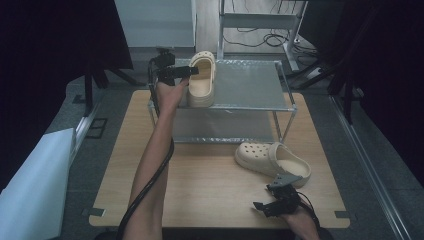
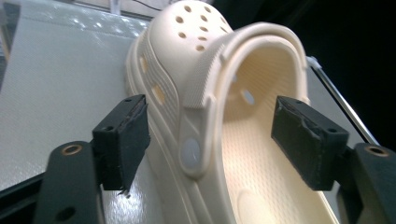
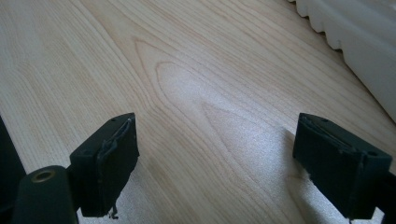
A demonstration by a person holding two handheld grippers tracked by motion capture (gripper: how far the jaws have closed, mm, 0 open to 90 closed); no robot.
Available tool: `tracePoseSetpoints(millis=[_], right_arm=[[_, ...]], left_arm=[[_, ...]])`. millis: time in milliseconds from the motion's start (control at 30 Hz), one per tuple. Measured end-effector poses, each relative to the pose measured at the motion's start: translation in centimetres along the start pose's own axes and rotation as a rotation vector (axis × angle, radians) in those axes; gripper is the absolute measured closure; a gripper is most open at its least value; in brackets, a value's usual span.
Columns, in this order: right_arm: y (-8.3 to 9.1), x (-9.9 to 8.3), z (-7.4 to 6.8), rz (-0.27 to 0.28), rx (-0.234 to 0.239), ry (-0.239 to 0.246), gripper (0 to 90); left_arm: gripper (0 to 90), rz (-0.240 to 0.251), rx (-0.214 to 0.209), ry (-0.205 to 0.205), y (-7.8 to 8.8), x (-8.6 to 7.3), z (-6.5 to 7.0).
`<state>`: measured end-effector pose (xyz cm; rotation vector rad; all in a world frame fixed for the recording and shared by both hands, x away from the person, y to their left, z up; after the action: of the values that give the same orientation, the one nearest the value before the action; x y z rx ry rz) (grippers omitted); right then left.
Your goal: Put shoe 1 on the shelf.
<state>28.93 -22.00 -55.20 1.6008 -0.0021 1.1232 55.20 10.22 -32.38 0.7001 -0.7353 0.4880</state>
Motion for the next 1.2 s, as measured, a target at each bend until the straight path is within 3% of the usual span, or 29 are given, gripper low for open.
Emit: tracePoseSetpoints(millis=[233,433,933,1200], right_arm=[[0.0,0.0,-0.1,0.0,0.005,0.008,13.7],[0.0,0.1,-0.1,0.007,0.007,0.009,13.6],[0.2,0.2,0.0,0.024,0.004,0.0,13.1],[0.2,0.2,0.0,0.026,0.006,-0.003,13.1]], left_arm=[[23.7,0.0,-0.098,0.002,1.3,-1.5,0.1],[22.8,-0.001,-0.139,-0.001,2.4,-2.7,0.0],[19.3,-0.003,-0.216,-0.013,5.3,-5.4,0.4],[14.2,-0.031,-0.21,-0.058,6.7,-7.5,0.7]])
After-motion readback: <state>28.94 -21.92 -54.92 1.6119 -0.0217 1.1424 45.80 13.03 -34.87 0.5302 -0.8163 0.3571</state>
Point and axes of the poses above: each handheld gripper's, and its own axes: y roughly backward along the jaws, x roughly out of its top, z roughly to its right, the point moved 6 cm from there along -y, roughly forward along the jaws, and after that the axes turned 14 degrees about -x, right-handed, at the moved point
